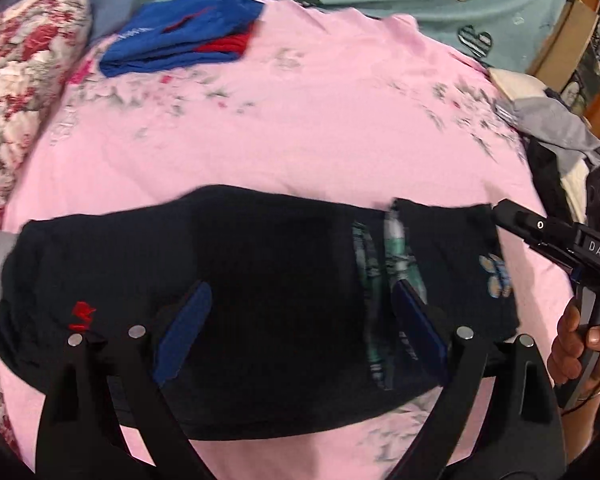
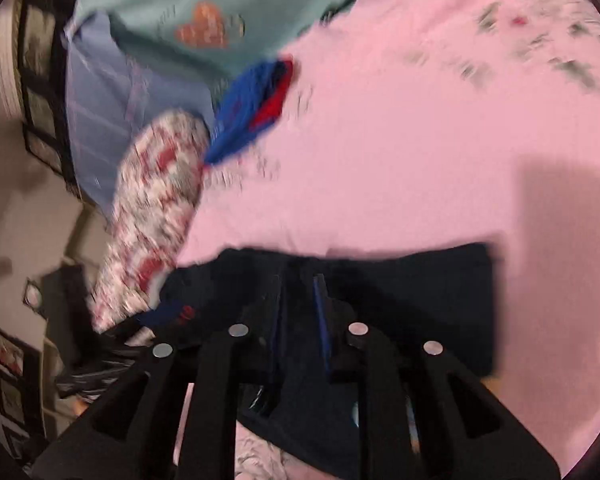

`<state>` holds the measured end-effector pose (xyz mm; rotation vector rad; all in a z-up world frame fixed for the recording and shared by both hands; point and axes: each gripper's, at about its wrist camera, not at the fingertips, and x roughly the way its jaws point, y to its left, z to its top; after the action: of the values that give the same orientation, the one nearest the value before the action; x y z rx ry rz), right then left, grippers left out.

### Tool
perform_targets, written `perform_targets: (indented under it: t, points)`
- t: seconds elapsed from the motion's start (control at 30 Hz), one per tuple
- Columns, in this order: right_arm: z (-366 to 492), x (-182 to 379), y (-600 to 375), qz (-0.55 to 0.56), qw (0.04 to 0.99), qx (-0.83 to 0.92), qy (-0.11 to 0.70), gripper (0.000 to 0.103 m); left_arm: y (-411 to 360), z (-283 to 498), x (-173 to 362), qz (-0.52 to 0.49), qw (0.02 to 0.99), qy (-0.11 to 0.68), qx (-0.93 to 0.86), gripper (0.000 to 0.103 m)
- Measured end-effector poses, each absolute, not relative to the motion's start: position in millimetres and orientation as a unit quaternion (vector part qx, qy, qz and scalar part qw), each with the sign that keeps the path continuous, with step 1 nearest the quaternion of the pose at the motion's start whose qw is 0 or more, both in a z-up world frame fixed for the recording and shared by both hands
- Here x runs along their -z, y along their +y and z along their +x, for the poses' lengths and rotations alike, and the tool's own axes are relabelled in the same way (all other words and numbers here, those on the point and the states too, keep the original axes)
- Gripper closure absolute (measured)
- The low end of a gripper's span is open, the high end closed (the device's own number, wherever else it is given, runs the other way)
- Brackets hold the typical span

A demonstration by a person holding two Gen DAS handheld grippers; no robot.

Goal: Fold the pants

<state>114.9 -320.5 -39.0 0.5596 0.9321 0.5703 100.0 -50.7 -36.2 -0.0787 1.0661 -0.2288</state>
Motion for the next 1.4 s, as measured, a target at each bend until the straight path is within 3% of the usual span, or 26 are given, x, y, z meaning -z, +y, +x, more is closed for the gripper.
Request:
perform_targets:
  t: [0.03, 0.1, 0.27, 0.4, 0.53, 0.63, 0.77, 0.83, 1.0, 1.27, 1.4]
  points:
    - [108.9, 35.8, -330.1, 0.238, 0.837, -0.231, 0.436, 0.064, -55.8, 101.0, 39.4, -0.039, 0.848, 0.516, 0.118, 0.01]
    - [95.7, 38.3, -343.6, 0.189, 0.863, -0.167, 0.438, 0.051, -67.8, 103.1, 47.6, -0.045, 0.832, 0.536, 0.14, 0.01]
    - [89.3, 69.0, -328.8, 0.17, 0.847, -0.181, 0.471, 0.05, -83.5, 110.4, 62.6, -0.06, 0.804, 0.572, 0.15, 0.01]
    - [77.9, 74.3, -324.5, 0.143, 0.837, -0.206, 0.486, 0.035, -90.2, 117.6, 73.0, -0.076, 0.784, 0.597, 0.151, 0.01]
    - [67.7, 57.9, -343.2, 0.218, 0.839, -0.199, 0.457, 0.031, -100.4, 122.3, 81.1, -0.059, 0.777, 0.611, 0.14, 0.012]
    - [64.1, 54.3, -360.3, 0.234, 0.849, -0.172, 0.441, 0.017, -103.6, 123.3, 77.3, -0.077, 0.772, 0.613, 0.152, 0.015]
    - [58.8, 54.2, -363.0, 0.217, 0.859, -0.184, 0.426, 0.017, -116.3, 123.8, 75.6, -0.063, 0.768, 0.621, 0.146, 0.058]
    - [55.4, 53.5, -365.0, 0.219, 0.86, -0.192, 0.418, 0.017, -123.7, 124.2, 77.3, -0.047, 0.767, 0.625, 0.137, 0.063]
    - [51.7, 53.6, -364.7, 0.209, 0.866, -0.201, 0.408, 0.017, -134.0, 127.7, 78.6, -0.025, 0.773, 0.617, 0.143, 0.087]
    - [47.8, 40.0, -369.7, 0.217, 0.869, -0.195, 0.399, 0.017, -87.6, 107.5, 33.1, -0.05, 0.82, 0.556, 0.129, 0.092]
    - [52.7, 20.8, -357.8, 0.213, 0.871, -0.215, 0.386, 0.019, -64.6, 116.6, 62.4, -0.068, 0.797, 0.591, 0.107, 0.09]
